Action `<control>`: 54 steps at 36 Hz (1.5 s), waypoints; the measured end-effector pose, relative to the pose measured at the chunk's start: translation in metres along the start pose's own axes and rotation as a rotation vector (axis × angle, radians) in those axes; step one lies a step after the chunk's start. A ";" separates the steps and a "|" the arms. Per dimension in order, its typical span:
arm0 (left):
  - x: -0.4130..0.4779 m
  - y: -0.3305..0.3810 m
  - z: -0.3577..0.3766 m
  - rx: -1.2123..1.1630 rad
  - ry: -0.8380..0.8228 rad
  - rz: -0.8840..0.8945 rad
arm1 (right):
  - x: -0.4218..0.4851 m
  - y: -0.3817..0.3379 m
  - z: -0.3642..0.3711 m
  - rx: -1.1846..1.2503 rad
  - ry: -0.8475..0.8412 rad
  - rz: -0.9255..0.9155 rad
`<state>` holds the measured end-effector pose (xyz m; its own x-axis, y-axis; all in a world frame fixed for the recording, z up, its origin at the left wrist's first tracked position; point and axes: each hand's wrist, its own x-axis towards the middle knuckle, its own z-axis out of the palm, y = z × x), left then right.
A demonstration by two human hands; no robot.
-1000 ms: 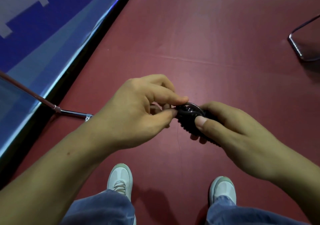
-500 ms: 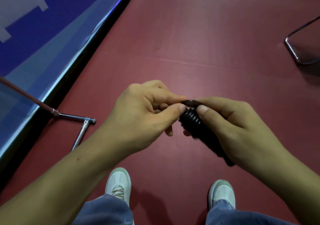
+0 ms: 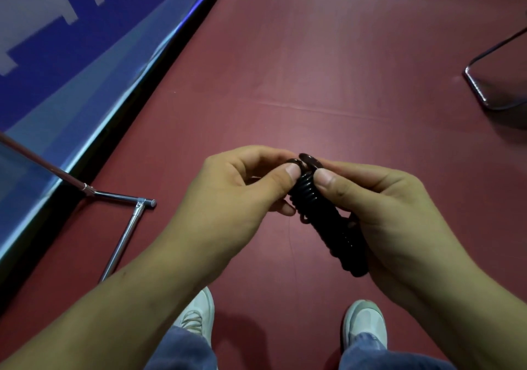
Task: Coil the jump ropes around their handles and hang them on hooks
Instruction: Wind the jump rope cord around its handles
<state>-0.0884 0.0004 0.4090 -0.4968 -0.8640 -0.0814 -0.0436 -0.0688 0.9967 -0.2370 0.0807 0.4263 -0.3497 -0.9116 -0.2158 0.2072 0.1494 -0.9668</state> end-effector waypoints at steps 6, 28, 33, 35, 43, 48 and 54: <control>-0.005 -0.004 0.005 0.162 0.080 0.046 | -0.001 0.003 0.002 -0.007 0.044 0.010; -0.005 -0.006 0.011 0.087 0.034 0.132 | -0.003 -0.016 0.000 0.177 0.011 0.122; -0.004 -0.005 0.020 0.030 0.019 0.141 | -0.001 -0.019 -0.001 0.196 0.052 0.131; -0.005 -0.005 0.022 -0.017 0.011 0.142 | 0.003 -0.018 -0.003 0.148 0.047 0.103; -0.011 -0.002 0.035 -0.265 0.015 0.122 | 0.008 -0.017 -0.008 0.030 0.044 -0.038; -0.011 0.000 0.038 -0.284 0.043 0.141 | 0.007 -0.017 -0.010 -0.026 0.073 -0.112; -0.008 0.000 0.040 -0.271 0.072 0.140 | 0.002 -0.015 -0.004 0.032 0.148 -0.145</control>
<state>-0.1188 0.0271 0.4093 -0.4189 -0.9068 0.0478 0.2586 -0.0686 0.9635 -0.2448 0.0782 0.4402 -0.5083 -0.8559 -0.0948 0.1731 0.0063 -0.9849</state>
